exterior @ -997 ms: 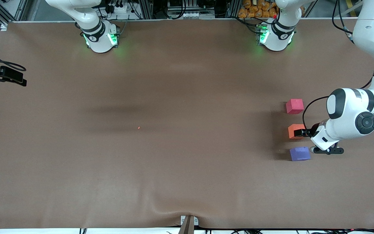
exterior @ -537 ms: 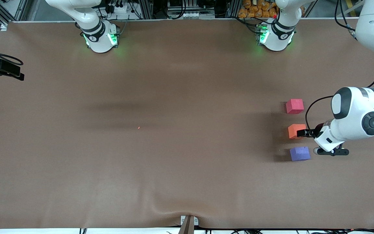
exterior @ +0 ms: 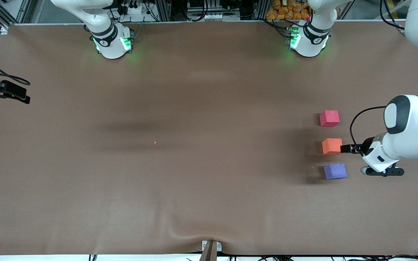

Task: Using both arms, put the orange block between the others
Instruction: 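Open the left gripper and lift off the orange cube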

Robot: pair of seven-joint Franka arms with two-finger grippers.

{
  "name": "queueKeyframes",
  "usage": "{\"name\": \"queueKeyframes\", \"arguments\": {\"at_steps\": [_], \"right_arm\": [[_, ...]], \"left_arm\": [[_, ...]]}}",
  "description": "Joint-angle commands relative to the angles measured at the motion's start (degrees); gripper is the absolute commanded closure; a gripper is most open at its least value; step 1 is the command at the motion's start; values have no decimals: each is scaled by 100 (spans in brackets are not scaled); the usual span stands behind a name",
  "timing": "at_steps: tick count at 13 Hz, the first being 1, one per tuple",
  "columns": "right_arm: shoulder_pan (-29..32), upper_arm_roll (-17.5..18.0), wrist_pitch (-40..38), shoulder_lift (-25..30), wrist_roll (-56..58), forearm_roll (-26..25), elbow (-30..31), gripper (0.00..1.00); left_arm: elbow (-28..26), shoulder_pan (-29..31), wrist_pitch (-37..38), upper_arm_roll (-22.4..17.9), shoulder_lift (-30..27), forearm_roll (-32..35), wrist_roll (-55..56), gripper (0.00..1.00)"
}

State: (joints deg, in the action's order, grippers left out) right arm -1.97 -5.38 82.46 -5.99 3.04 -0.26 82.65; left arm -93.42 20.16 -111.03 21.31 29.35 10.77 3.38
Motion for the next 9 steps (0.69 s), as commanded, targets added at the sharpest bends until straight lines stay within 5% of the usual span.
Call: {"name": "queueKeyframes", "arguments": {"at_steps": [1,4,9], "right_arm": [[118,63,59,72,12,-19,190,0],[285,45,-11,63,-14,622,216,0],[215,37,59,80,74,170,164,0]], "left_arm": [[140,5,231,32,-52,48,-48,0],[254,5,380,32,-52,48,-48,0],[299,14,460,58,-52,40,-48,0]]}}
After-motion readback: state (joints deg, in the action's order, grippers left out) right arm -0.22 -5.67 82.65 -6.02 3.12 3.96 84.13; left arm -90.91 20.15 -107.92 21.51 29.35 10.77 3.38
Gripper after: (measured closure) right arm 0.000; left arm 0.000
